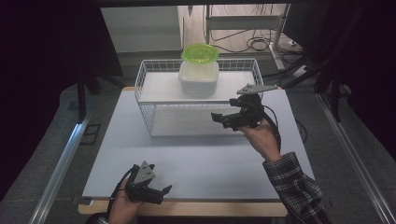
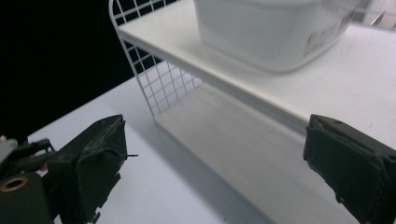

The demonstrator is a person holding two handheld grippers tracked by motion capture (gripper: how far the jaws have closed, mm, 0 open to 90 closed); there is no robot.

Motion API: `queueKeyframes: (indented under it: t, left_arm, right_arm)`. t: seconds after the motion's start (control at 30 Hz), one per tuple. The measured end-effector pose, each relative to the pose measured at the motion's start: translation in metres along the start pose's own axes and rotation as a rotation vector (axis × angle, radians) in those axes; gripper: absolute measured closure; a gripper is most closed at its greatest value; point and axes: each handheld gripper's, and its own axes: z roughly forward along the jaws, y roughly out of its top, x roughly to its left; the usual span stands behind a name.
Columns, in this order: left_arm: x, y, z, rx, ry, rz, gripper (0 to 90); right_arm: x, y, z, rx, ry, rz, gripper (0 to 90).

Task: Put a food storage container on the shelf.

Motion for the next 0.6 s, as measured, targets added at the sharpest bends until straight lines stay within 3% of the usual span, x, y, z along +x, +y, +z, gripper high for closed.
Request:
queueKeyframes:
  t: [0.6]
  left_arm:
    - [0.0, 0.0, 0.0, -0.002, -0.002, -0.006, 3.4]
  right_arm:
    - [0.004, -0.06, -0.003, 0.045, -0.003, -0.024, 1.6]
